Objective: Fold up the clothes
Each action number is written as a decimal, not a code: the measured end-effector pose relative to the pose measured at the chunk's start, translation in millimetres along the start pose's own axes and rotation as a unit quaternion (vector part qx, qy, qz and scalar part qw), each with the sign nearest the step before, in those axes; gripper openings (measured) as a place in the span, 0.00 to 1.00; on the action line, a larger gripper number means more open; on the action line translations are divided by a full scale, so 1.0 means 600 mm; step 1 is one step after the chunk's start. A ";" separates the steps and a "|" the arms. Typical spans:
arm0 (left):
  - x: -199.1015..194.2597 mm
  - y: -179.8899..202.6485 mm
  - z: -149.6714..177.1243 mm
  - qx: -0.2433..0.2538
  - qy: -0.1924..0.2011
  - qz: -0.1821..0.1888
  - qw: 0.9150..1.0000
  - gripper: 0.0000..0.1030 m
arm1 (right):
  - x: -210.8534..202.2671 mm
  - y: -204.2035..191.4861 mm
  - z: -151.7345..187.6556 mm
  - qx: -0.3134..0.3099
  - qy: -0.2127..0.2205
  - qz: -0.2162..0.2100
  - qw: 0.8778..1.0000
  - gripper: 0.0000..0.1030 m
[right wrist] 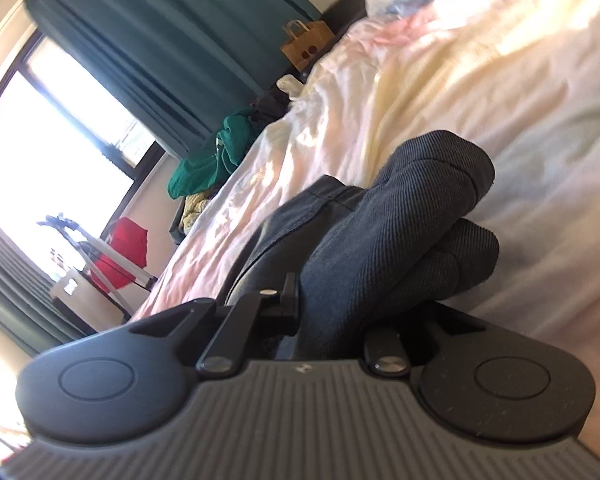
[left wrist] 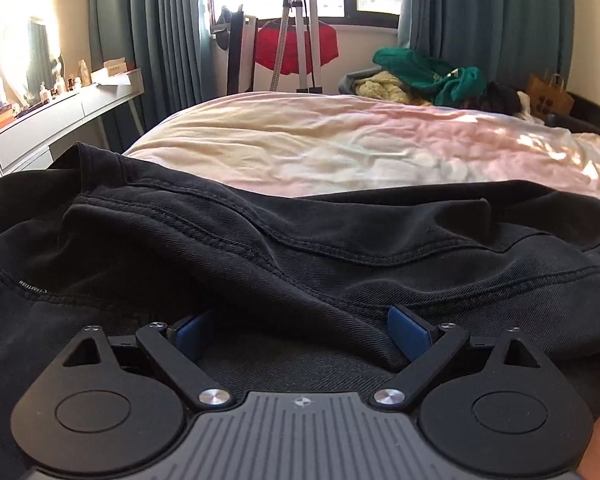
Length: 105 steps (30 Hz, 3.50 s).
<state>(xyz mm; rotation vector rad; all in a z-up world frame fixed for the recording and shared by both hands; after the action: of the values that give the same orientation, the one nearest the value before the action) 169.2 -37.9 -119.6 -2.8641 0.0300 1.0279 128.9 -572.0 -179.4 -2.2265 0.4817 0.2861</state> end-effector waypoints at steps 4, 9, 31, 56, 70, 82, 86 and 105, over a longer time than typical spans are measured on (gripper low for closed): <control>0.008 -0.007 -0.005 0.001 -0.013 0.009 1.000 0.92 | -0.016 -0.050 -0.004 -0.066 0.028 0.008 0.997 0.12; -0.001 -0.010 -0.014 0.011 -0.011 0.013 1.000 0.92 | -0.054 -0.156 0.008 -0.181 0.071 0.011 0.981 0.12; -0.190 -0.247 -0.053 -0.187 0.116 0.049 0.974 0.93 | -0.124 -0.509 0.519 -0.606 -0.046 -0.195 0.769 0.12; -0.112 -0.116 0.001 -0.106 0.030 0.109 0.988 0.57 | -0.143 -0.330 0.284 -0.323 -0.105 -0.127 0.932 0.44; -0.144 -0.113 0.017 -0.086 0.012 0.054 0.995 0.06 | -0.107 -0.316 0.293 -0.309 -0.125 -0.153 0.930 0.44; -0.192 -0.173 0.034 -0.114 -0.012 0.012 0.993 0.63 | -0.086 -0.313 0.325 -0.341 -0.144 -0.128 0.920 0.43; -0.234 -0.237 0.035 -0.156 -0.035 0.014 0.987 0.90 | -0.090 -0.311 0.320 -0.338 -0.142 -0.124 0.922 0.42; -0.182 -0.414 0.117 -0.463 -0.117 0.066 0.876 0.94 | -0.103 -0.313 0.324 -0.345 -0.140 -0.107 0.922 0.44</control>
<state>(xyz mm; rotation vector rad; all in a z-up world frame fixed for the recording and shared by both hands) 53.2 214.5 -82.5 -3.5350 -0.4017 1.8120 145.9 -296.5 -152.8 -2.8230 -0.0434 0.7350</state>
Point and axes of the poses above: each gripper's, at about its wrist camera, not at the fingertips, and x roughly the way its jaws point, y to its right, z to its underside, the point moved 1 cm from there along x, roughly the way its jaws point, and after that the axes turned 2 degrees about -z, right-handed, at the moved point
